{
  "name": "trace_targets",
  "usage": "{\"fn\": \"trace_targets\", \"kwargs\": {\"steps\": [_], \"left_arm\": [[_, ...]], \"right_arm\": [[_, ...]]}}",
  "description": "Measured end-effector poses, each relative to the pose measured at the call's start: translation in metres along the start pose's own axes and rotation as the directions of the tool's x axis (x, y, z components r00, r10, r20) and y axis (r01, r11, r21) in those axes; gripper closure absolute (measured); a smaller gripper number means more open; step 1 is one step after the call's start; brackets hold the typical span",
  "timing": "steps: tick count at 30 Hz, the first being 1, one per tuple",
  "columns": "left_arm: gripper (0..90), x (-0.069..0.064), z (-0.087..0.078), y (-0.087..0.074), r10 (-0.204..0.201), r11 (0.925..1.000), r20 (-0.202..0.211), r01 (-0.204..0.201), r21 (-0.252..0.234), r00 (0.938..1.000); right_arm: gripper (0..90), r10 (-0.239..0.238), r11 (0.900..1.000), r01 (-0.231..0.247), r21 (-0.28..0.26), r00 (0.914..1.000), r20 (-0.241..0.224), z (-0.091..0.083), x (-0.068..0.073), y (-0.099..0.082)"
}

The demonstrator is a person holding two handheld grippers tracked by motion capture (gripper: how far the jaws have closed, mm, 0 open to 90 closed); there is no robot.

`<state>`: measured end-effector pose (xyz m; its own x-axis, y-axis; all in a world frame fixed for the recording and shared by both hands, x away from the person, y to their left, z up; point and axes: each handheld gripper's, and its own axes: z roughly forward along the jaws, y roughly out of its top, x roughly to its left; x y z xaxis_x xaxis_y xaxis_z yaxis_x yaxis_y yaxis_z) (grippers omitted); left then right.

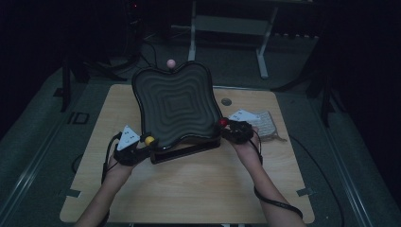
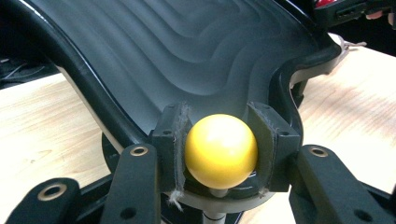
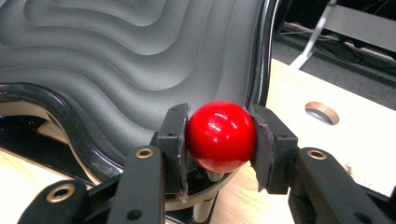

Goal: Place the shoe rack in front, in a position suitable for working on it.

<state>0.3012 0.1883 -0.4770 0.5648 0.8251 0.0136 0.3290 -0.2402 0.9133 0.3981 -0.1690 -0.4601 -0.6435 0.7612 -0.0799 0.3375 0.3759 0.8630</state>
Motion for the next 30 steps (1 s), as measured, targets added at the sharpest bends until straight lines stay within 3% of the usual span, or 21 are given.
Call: {"fn": "trace_targets", "kwargs": {"steps": [17,30], "left_arm": [[58.5,-0.031,-0.019,-0.01,-0.019,0.9997,0.048,0.02,-0.012,0.9987],[58.5,-0.052,-0.032,-0.017,-0.01,0.9997,0.07,0.012,-0.022,0.9975]], "right_arm": [[59.9,-0.006,0.9999,0.005,-0.015,0.9995,-0.032,-0.018,0.0,-0.012],[59.9,-0.015,0.9997,0.014,-0.022,0.9987,-0.049,-0.033,0.004,-0.021]]}}
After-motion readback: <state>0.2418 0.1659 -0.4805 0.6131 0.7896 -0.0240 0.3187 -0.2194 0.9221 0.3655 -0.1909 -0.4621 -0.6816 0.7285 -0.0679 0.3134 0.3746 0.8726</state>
